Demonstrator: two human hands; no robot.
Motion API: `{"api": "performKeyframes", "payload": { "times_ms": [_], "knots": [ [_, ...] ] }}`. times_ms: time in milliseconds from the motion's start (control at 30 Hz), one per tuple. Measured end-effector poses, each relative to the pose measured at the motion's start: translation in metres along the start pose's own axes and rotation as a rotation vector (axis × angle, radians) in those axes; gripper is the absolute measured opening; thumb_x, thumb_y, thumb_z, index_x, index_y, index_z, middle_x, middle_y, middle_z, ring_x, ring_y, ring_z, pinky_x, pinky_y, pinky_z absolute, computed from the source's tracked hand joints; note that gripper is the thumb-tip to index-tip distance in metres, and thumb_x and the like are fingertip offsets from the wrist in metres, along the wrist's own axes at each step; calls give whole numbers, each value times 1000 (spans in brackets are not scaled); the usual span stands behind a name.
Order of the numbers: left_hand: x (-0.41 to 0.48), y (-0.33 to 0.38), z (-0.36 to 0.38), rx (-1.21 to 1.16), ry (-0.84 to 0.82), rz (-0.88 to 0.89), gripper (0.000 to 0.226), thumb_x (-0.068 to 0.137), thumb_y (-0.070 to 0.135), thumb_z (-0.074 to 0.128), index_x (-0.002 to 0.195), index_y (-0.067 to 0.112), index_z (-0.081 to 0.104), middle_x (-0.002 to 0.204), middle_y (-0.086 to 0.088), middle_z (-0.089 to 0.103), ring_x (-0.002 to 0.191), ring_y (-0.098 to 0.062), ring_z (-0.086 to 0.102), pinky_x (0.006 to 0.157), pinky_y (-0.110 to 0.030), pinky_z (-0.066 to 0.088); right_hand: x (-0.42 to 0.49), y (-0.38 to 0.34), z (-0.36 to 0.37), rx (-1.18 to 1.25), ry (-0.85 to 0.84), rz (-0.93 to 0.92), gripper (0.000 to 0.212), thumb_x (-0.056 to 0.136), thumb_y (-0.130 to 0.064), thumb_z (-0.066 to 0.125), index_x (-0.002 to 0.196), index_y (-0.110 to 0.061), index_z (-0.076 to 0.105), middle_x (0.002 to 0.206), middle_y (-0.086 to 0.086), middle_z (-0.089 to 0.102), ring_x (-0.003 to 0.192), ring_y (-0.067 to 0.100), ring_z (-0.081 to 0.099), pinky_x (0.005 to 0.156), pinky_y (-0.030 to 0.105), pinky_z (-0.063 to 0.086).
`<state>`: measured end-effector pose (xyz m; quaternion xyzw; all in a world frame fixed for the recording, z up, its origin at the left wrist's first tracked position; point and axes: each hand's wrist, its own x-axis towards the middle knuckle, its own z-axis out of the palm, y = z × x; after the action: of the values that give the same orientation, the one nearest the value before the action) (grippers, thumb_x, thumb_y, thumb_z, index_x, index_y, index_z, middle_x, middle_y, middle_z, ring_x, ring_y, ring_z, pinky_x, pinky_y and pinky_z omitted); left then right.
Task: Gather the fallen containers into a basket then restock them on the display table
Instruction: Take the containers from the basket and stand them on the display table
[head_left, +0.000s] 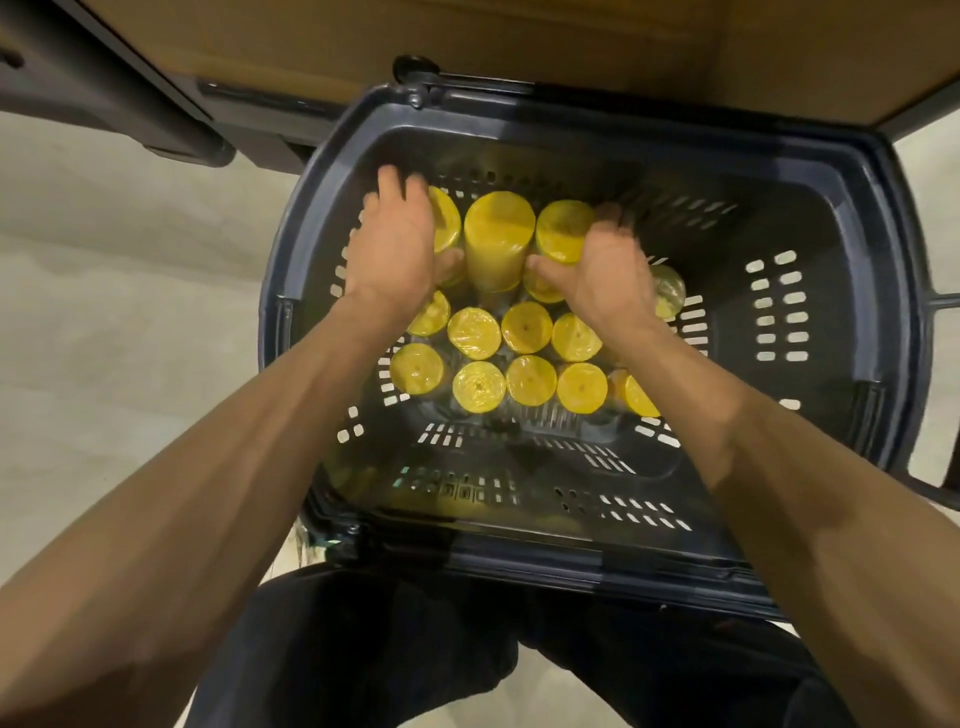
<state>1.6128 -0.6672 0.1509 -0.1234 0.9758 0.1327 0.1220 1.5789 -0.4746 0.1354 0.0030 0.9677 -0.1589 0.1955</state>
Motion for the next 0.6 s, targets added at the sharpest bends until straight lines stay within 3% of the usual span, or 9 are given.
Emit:
{"api": "performKeyframes", "payload": {
  "times_ms": [233, 400, 600],
  "knots": [
    [0, -4, -2, -40, 4, 19, 71, 83, 36, 76, 136, 6, 41, 135, -17, 46, 126, -33, 44, 102, -45, 43, -2, 4, 0, 5, 66, -6, 79, 79, -57, 73, 130, -4, 45, 124, 16, 56, 110, 32, 61, 84, 36, 50],
    [-10, -6, -12, -113, -23, -33, 73, 79, 35, 80, 135, 5, 42, 134, -16, 46, 125, -33, 45, 102, -42, 41, -22, 13, -19, 86, 5, -14, 84, 75, -53, 78, 135, -6, 43, 134, 14, 52, 119, 32, 56, 92, 41, 48],
    [-51, -1, -62, -169, -61, -41, 77, 79, 33, 81, 139, 5, 42, 136, -17, 47, 125, -33, 45, 103, -41, 39, -71, 18, -77, 124, -28, -33, 71, 72, -51, 81, 119, -11, 47, 118, 9, 53, 103, 30, 58, 78, 38, 45]
  ]
}}
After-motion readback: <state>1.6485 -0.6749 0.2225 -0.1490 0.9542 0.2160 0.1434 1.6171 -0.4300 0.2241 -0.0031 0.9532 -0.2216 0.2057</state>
